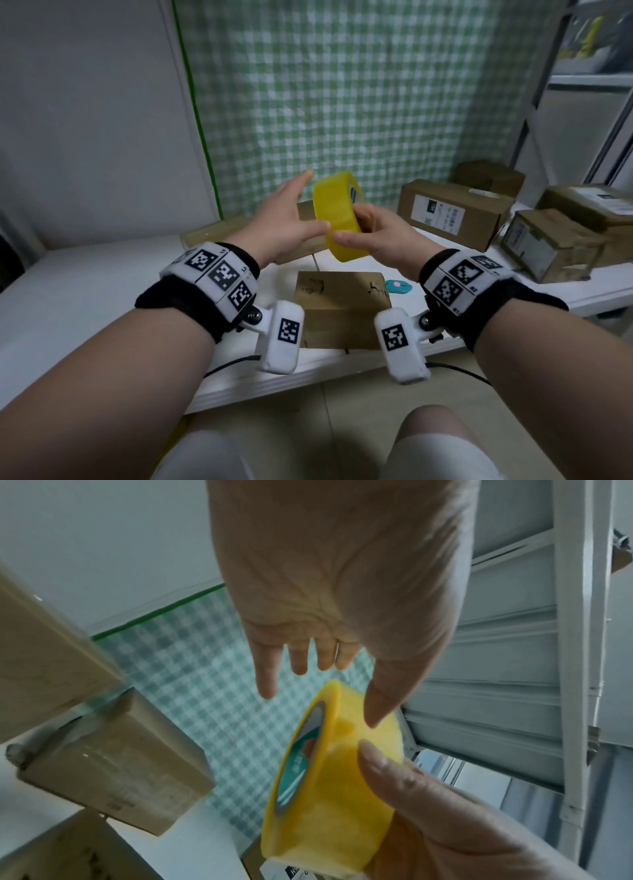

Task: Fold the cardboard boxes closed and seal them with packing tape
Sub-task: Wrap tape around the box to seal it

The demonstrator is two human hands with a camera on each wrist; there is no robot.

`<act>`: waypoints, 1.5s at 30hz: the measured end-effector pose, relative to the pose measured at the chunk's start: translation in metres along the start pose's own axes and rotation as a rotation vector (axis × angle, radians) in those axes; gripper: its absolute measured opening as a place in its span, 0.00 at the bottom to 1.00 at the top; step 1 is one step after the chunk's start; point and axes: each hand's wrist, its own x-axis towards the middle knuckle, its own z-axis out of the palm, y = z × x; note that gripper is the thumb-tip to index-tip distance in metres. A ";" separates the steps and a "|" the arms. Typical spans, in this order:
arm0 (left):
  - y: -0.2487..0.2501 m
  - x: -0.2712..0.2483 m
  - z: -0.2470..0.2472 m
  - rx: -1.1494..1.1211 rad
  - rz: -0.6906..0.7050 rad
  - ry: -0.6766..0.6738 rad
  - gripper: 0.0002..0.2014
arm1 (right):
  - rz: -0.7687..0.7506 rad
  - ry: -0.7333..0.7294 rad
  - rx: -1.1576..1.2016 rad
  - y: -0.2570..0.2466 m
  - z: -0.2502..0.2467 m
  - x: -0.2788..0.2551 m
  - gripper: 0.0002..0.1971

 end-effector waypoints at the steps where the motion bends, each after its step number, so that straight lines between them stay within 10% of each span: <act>1: 0.003 0.001 0.000 0.017 0.028 0.003 0.42 | -0.001 0.000 -0.007 0.001 0.000 0.000 0.20; 17: 0.000 -0.009 0.010 0.164 0.285 -0.042 0.29 | 0.052 -0.015 0.135 0.008 -0.003 -0.008 0.17; 22: 0.006 -0.009 0.001 0.235 0.253 -0.246 0.48 | 0.072 -0.026 0.120 -0.004 -0.009 -0.009 0.27; 27: 0.012 -0.006 -0.004 -0.026 0.119 -0.220 0.27 | 0.039 -0.010 0.068 -0.012 -0.010 -0.007 0.18; 38: -0.015 -0.022 -0.004 -0.714 -0.183 -0.162 0.21 | 0.092 -0.020 0.363 -0.006 -0.018 -0.010 0.24; 45: -0.004 -0.012 -0.008 -0.312 -0.065 -0.208 0.28 | 0.097 -0.003 0.335 -0.008 -0.014 -0.010 0.20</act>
